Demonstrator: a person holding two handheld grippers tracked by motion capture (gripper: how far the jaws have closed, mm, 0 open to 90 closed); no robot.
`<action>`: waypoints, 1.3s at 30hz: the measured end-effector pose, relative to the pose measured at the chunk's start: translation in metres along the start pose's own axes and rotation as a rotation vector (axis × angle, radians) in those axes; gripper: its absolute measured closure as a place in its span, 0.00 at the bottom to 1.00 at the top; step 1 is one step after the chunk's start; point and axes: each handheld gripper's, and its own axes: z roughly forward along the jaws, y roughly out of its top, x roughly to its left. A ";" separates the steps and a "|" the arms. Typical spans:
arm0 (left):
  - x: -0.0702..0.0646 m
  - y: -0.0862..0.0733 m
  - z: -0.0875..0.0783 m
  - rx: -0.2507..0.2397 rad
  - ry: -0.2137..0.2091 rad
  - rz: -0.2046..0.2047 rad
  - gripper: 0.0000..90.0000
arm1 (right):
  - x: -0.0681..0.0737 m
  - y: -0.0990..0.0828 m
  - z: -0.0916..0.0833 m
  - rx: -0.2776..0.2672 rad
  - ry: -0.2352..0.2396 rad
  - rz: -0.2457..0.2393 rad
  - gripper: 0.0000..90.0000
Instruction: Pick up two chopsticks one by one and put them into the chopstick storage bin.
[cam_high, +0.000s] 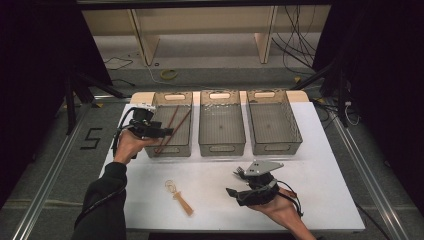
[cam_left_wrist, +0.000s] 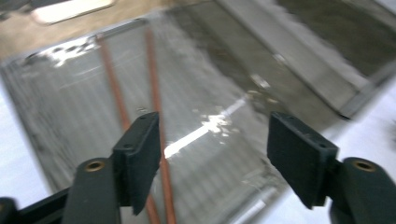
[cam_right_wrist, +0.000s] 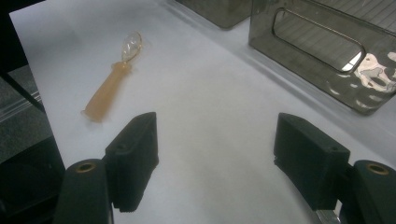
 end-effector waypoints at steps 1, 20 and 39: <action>-0.004 -0.001 -0.003 -0.008 -0.009 0.019 0.35 | 0.000 0.000 0.000 0.001 0.003 0.004 0.35; -0.058 -0.025 -0.031 -0.004 -0.117 0.217 0.25 | 0.001 -0.002 0.001 0.006 -0.006 0.018 0.35; -0.107 -0.053 -0.024 0.202 -0.238 0.501 0.25 | 0.000 -0.004 0.000 0.000 -0.001 0.024 0.35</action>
